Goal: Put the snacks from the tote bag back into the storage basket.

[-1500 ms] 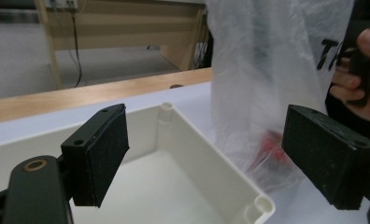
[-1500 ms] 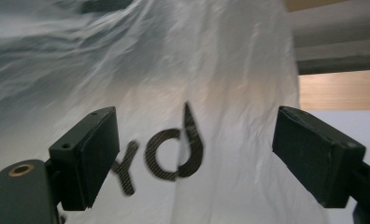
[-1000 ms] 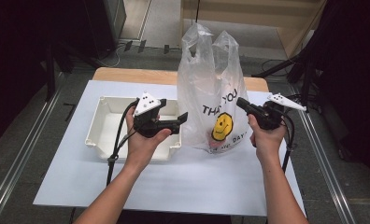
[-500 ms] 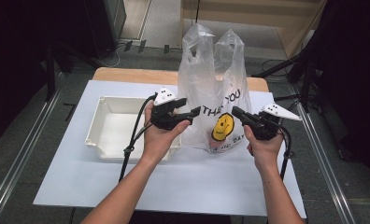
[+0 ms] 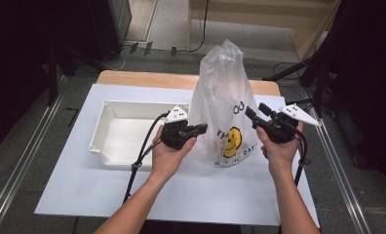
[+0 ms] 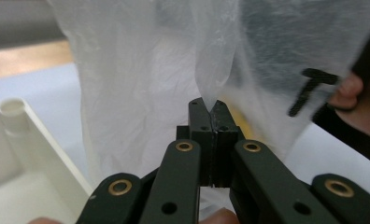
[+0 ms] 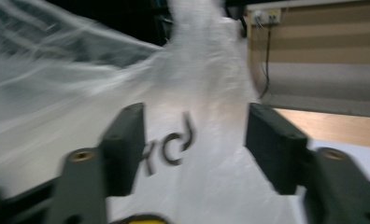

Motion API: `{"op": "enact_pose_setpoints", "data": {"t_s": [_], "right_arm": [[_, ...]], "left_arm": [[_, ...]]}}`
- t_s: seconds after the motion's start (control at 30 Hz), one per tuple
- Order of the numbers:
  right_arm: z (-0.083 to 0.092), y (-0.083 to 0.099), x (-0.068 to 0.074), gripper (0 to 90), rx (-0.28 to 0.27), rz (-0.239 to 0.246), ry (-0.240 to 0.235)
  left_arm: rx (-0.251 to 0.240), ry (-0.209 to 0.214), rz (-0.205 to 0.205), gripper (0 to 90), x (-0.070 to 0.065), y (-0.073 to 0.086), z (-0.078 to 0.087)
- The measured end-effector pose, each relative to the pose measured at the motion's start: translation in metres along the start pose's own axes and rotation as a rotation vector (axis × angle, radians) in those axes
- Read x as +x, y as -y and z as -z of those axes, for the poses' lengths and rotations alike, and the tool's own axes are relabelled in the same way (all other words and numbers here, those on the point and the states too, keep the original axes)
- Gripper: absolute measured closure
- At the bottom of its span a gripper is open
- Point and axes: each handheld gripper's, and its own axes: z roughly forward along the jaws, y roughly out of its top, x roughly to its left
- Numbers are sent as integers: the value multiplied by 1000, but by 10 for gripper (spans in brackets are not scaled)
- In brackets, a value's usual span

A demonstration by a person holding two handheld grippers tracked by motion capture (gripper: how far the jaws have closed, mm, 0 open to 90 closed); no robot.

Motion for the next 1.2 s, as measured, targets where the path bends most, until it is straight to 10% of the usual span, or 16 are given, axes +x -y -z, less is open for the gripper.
{"op": "enact_pose_setpoints", "data": {"t_s": [0.4, 0.63, 0.73, 0.87, 1.2], "right_arm": [[-48, -26, 29, 176, 100, 36, -52], [-74, -11, 41, 190, 218, 114, 69], [-79, 4, 36, 421, 268, 101, 118], [-73, 20, 23, 767, 278, 64, 58], [-53, 61, -7, 900, 292, -3, 87]], "left_arm": [[24, 68, -19, 900, -18, 35, -5], [35, 86, -30, 900, -25, 50, -3], [30, 88, -15, 900, -28, 60, -2], [34, 90, -1, 900, -28, 69, -1], [107, 49, 52, 900, -33, 102, -6]]}}
